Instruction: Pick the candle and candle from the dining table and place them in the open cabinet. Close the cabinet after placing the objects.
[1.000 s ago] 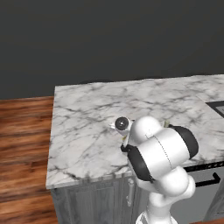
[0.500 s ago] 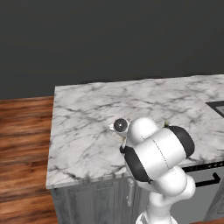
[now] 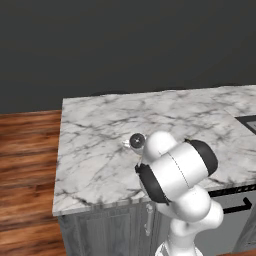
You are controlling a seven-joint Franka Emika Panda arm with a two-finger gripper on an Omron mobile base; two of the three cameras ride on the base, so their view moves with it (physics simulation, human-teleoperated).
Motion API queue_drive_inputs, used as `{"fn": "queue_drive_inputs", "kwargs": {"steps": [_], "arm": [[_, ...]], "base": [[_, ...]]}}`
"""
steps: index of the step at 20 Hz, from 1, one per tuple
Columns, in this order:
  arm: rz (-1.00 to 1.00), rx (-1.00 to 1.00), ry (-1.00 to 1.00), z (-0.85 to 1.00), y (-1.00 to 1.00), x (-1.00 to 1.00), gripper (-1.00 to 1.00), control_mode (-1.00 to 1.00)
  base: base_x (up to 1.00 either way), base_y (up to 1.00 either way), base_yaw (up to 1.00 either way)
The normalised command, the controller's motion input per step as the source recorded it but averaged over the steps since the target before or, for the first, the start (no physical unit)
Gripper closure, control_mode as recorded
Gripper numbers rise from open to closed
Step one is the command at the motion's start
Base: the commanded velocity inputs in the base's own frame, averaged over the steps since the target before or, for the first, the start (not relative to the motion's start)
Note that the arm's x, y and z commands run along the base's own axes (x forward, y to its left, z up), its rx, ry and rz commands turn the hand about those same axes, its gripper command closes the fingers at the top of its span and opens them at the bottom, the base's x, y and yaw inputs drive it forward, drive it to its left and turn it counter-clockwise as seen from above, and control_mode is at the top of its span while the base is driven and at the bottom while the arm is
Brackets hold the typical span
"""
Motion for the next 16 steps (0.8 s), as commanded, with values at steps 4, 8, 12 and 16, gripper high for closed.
{"fn": "queue_drive_inputs", "kwargs": {"steps": [4, 8, 12, 16], "arm": [[0.01, 0.02, 0.0, -0.02, -0.07, 0.04, -1.0, -1.0], [0.0, 0.02, 0.0, -0.04, -0.07, 0.03, 1.0, -1.0], [0.0, 0.01, 0.0, -0.03, -0.03, 0.02, 1.0, -1.0], [0.0, 0.0, 0.0, -0.02, 0.0, 0.0, 1.0, -1.0]], "base": [[0.0, 0.0, 0.0], [0.0, 0.0, 0.0], [0.0, 0.0, 0.0], [0.0, 0.0, 0.0]]}}
